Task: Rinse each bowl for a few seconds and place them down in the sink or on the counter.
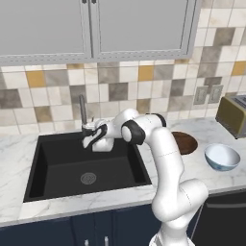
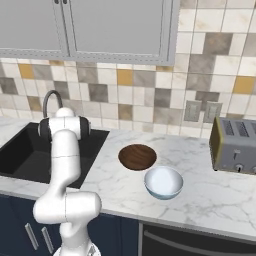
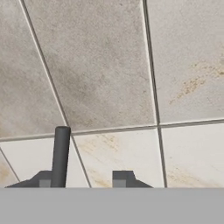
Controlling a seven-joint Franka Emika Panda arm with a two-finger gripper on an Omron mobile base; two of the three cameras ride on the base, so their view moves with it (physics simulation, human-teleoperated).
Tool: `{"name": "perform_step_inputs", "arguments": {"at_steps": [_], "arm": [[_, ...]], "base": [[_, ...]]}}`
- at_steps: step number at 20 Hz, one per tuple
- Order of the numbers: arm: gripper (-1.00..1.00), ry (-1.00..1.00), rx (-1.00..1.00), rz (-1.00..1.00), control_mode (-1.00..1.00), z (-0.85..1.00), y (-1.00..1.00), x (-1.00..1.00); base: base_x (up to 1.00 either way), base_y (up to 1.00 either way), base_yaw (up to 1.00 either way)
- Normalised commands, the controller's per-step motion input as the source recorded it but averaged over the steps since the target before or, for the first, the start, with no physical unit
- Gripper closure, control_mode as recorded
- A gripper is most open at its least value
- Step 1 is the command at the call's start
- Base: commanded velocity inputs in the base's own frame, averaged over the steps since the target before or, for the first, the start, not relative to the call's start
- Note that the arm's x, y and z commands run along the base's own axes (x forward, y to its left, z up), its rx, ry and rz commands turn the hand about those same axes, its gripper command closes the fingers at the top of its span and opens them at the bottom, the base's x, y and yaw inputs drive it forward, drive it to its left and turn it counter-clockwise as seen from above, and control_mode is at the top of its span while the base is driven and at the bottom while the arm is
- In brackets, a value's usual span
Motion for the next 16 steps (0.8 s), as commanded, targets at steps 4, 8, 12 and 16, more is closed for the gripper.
{"name": "perform_step_inputs", "arguments": {"at_steps": [4, 8, 12, 16], "arm": [[1.0, 0.0, 0.04, -0.03, -1.0, -0.49, -0.62, -0.17], [1.0, 0.0, 0.05, -0.01, -1.0, -0.46, -0.62, -0.25], [1.0, 0.0, 0.05, -0.01, -1.0, -0.45, -0.62, -0.29], [1.0, 0.0, 0.05, -0.01, -1.0, -0.45, -0.62, -0.29]], "base": [[0.0, 0.0, 0.0], [0.0, 0.0, 0.0], [0.0, 0.0, 0.0], [0.0, 0.0, 0.0]]}}
